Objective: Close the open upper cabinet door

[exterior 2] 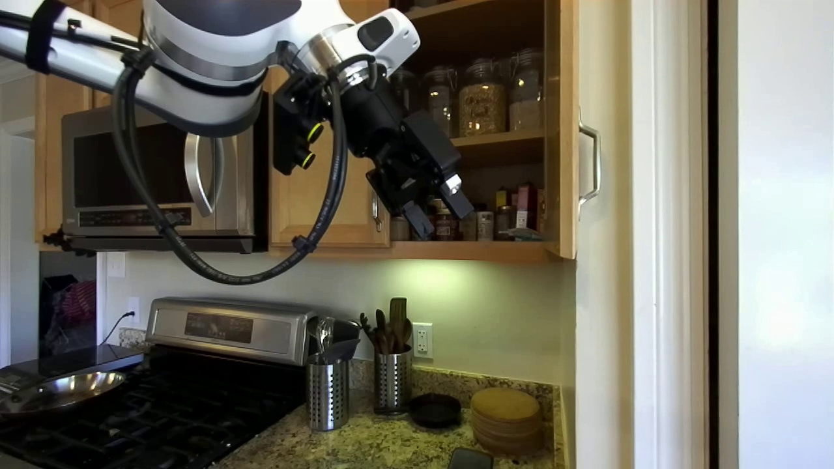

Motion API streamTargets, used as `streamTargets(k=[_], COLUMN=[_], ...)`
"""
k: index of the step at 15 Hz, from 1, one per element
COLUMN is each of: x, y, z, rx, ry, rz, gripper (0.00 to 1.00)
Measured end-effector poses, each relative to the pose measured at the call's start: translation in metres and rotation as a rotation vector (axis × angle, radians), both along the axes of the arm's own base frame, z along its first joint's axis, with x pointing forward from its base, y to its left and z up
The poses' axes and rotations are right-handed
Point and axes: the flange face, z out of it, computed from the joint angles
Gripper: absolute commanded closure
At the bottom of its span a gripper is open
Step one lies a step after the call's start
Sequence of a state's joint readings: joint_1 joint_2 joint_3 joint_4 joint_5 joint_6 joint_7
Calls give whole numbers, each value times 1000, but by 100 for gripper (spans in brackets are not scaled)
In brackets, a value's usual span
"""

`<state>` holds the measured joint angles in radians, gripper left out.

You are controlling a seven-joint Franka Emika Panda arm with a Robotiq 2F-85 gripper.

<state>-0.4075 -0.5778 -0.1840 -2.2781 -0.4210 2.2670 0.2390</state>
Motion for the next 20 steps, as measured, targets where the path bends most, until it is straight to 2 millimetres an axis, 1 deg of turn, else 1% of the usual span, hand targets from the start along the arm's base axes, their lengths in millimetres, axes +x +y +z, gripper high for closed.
streamTargets(k=[2, 3, 8, 11, 14, 17, 20], x=[0, 1, 6, 12, 17, 23, 31], y=[-4, -10, -54, -77, -95, -108, -111], z=[0, 0, 6, 11, 13, 11, 10], rx=[-3, -5, -40, -45, -28, 8, 51], ry=[-5, -10, -58, -93, -127, -164, -196], rz=[0, -1, -5, 12, 36, 75, 121], gripper=[0, 0, 0, 0, 0, 0, 0])
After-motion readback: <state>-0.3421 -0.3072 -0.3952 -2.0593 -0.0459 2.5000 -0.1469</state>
